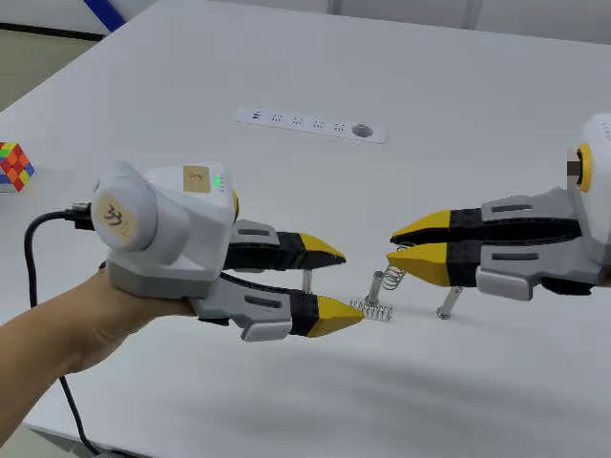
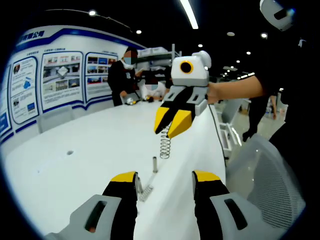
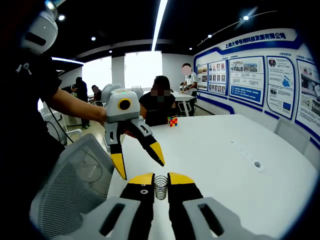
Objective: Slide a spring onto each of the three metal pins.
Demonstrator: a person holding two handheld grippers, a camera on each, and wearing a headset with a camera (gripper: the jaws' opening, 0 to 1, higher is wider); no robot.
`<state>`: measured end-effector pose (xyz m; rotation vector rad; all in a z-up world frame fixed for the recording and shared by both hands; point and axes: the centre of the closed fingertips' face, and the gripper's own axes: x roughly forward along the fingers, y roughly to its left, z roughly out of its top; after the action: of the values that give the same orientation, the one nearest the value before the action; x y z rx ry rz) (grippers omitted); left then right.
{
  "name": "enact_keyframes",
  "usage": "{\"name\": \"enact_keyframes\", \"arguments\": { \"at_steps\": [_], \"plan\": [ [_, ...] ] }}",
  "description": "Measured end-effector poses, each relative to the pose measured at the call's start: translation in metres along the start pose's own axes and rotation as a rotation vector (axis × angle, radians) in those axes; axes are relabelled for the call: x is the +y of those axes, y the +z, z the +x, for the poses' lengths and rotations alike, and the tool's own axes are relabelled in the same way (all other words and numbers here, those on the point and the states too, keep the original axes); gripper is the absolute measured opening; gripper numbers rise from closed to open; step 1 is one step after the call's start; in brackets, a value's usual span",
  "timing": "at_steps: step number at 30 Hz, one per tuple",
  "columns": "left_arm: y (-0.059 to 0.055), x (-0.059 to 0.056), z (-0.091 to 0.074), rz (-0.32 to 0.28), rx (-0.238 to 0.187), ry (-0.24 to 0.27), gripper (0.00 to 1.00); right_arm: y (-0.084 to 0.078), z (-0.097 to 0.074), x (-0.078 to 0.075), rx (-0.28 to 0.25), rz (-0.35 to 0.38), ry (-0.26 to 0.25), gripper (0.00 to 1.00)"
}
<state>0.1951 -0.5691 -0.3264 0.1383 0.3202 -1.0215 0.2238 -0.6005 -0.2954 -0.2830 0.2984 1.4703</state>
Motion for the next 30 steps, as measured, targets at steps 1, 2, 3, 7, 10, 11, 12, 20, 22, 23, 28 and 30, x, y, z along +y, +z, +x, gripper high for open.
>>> {"name": "enact_keyframes", "arguments": {
  "at_steps": [1,2,3,7,10,11,12,20,22,23,28,30],
  "plan": [
    [0.0,0.002,-0.002,-0.002,0.0,0.007,0.49,-0.001,-0.003,-0.006,-0.004,0.002,-0.021,0.1],
    [-0.001,0.005,-0.004,-0.009,0.001,0.015,0.52,-0.002,-0.007,-0.015,-0.01,0.017,-0.05,0.1],
    [-0.002,0.008,-0.006,-0.009,0.005,0.026,0.54,-0.003,-0.011,-0.021,-0.01,0.022,-0.07,0.1],
    [-0.009,0.018,-0.015,-0.015,0.021,0.058,0.58,-0.012,-0.024,-0.044,0.0,0.041,-0.146,0.1],
    [-0.013,0.024,-0.02,-0.025,0.031,0.081,0.61,-0.018,-0.031,-0.056,-0.001,0.055,-0.193,0.1],
    [-0.014,0.026,-0.022,-0.029,0.034,0.088,0.62,-0.019,-0.032,-0.059,0.002,0.053,-0.204,0.1],
    [-0.015,0.029,-0.024,-0.034,0.036,0.107,0.64,-0.022,-0.033,-0.062,0.004,0.057,-0.214,0.1],
    [-0.019,0.045,-0.037,-0.047,0.047,0.173,0.77,-0.051,-0.038,-0.08,0.053,0.097,-0.277,0.1],
    [-0.019,0.048,-0.039,-0.056,0.044,0.182,0.79,-0.06,-0.039,-0.082,0.065,0.106,-0.293,0.1],
    [-0.019,0.049,-0.04,-0.062,0.043,0.186,0.81,-0.064,-0.038,-0.083,0.071,0.111,-0.296,0.1],
    [-0.019,0.055,-0.043,-0.061,0.038,0.217,0.86,-0.081,-0.035,-0.085,0.086,0.145,-0.315,0.1],
    [-0.021,0.055,-0.043,-0.071,0.04,0.218,0.9,-0.086,-0.033,-0.083,0.095,0.15,-0.314,0.1]
  ]
}}
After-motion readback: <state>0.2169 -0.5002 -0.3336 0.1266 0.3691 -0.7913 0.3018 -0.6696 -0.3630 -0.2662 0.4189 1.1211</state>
